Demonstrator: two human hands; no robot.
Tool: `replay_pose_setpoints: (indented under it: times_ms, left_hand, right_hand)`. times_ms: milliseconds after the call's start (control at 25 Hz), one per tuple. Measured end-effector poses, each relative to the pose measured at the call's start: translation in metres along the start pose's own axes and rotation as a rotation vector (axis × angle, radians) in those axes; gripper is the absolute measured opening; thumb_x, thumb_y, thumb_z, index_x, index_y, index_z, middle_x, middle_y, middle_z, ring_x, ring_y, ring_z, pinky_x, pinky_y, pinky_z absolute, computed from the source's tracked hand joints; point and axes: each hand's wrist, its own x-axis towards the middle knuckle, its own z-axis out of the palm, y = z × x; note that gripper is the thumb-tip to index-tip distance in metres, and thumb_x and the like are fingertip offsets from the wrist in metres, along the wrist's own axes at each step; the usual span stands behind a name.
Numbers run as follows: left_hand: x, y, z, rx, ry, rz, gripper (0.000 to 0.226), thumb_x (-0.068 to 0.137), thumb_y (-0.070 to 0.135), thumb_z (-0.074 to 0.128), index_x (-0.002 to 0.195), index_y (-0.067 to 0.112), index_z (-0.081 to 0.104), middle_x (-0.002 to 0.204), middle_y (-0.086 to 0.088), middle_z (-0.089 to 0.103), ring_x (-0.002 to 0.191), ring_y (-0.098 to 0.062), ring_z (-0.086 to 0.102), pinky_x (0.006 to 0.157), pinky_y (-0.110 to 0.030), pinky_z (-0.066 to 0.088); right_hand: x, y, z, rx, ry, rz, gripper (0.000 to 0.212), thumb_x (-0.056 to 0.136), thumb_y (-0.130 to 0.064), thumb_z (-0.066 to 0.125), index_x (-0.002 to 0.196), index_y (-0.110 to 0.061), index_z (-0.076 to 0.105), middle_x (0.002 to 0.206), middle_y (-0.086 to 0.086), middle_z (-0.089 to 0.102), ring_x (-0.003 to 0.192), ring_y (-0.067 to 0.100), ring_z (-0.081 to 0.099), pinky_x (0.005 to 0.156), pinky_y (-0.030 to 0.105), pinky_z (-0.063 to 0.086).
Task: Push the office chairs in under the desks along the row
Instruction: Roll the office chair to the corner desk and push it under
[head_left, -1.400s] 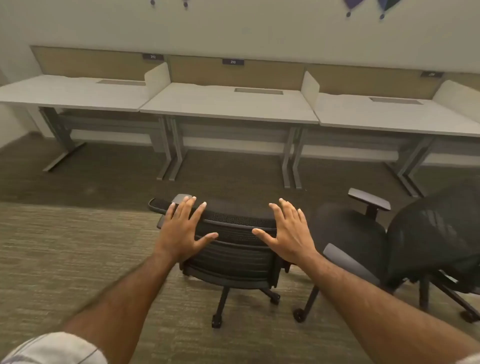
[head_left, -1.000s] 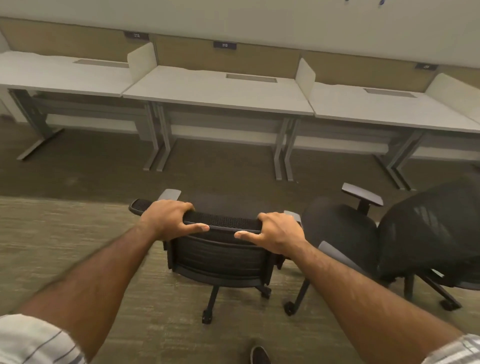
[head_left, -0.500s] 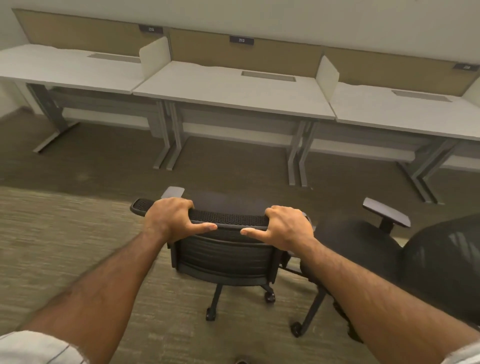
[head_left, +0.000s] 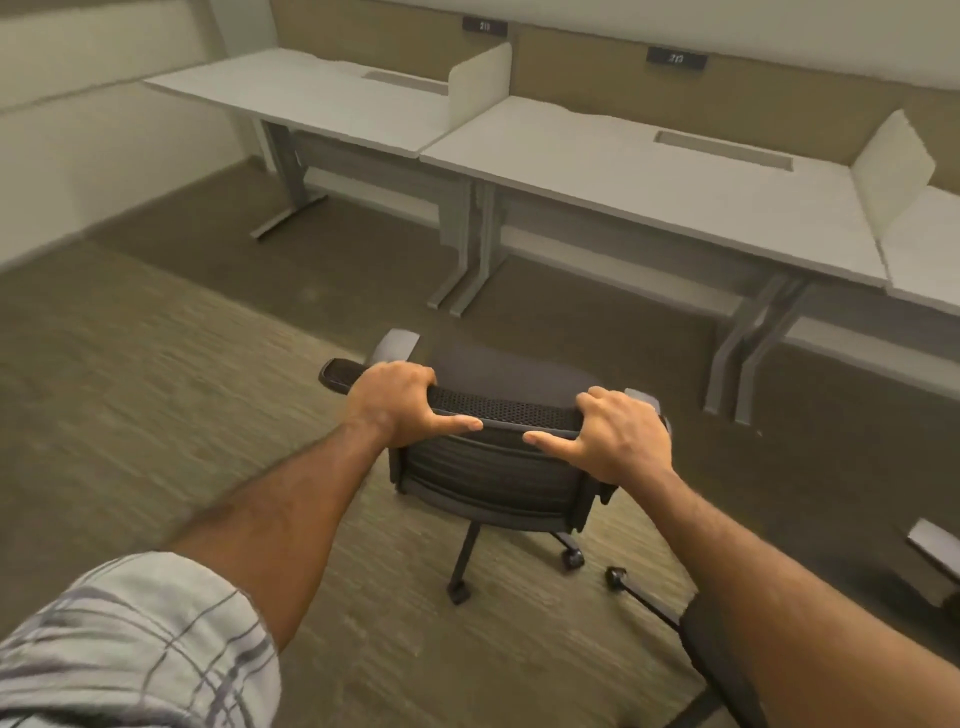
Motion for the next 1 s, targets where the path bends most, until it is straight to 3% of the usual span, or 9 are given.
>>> replay_pose_setpoints:
  times_ms: [200,360,520,640,800,1000]
  left_hand:
    - [0.02,-0.028,-0.004,0.037,-0.007,-0.113,0.098,0.053,0.11,0.027,0.077,0.022,0.061,0.074,0.006,0.06,0.074,-0.021,0.06,0.061,-0.035,0.04]
    - [0.05,-0.06,-0.017,0.055,-0.049,-0.154,0.095,0.058,0.106,0.032,0.084,0.02,0.063,0.077,0.007,0.056,0.076,-0.019,0.056,0.066,-0.035,0.04]
    - [0.091,-0.114,-0.023,-0.012,-0.282,-0.169,0.104,0.058,0.107,0.029,0.113,0.027,0.064,0.098,0.006,0.066,0.097,-0.021,0.065,0.084,-0.04,0.05]
    - [0.123,-0.166,-0.024,-0.012,-0.318,-0.143,0.11,0.054,0.109,0.025,0.124,0.033,0.062,0.116,0.004,0.072,0.108,-0.023,0.065,0.092,-0.042,0.049]
    - [0.15,-0.232,-0.031,-0.027,-0.302,-0.123,0.102,0.061,0.104,0.034,0.125,0.031,0.063,0.113,0.003,0.072,0.107,-0.023,0.066,0.091,-0.04,0.049]
    - [0.191,-0.318,-0.037,-0.015,-0.21,-0.102,0.103,0.061,0.105,0.03,0.117,0.028,0.067,0.102,0.004,0.074,0.097,-0.021,0.068,0.087,-0.041,0.053]
  right_hand:
    - [0.063,-0.006,0.0,0.051,-0.037,-0.116,0.089,0.065,-0.105,0.016,0.081,-0.028,0.057,0.082,-0.01,0.059,0.076,0.013,0.056,0.064,0.036,0.046]
    - [0.126,-0.022,-0.006,0.114,-0.141,-0.15,0.091,0.067,-0.101,0.018,0.092,-0.028,0.065,0.086,-0.009,0.064,0.077,0.013,0.055,0.063,0.034,0.038]
    - [0.192,-0.048,-0.006,0.128,-0.246,-0.15,0.092,0.066,-0.1,0.018,0.097,-0.028,0.067,0.087,-0.007,0.065,0.077,0.013,0.055,0.06,0.03,0.038]
    - [0.245,-0.077,0.003,0.135,-0.229,-0.115,0.095,0.064,-0.101,0.015,0.095,-0.03,0.07,0.088,-0.007,0.068,0.079,0.014,0.058,0.066,0.035,0.044]
    - [0.299,-0.126,0.006,0.14,-0.156,-0.096,0.09,0.069,-0.095,0.015,0.1,-0.033,0.072,0.086,-0.01,0.069,0.074,0.011,0.057,0.058,0.03,0.039]
    - [0.379,-0.187,0.008,0.158,-0.141,-0.07,0.081,0.076,-0.092,0.021,0.103,-0.035,0.073,0.083,-0.012,0.069,0.074,0.009,0.058,0.054,0.023,0.035]
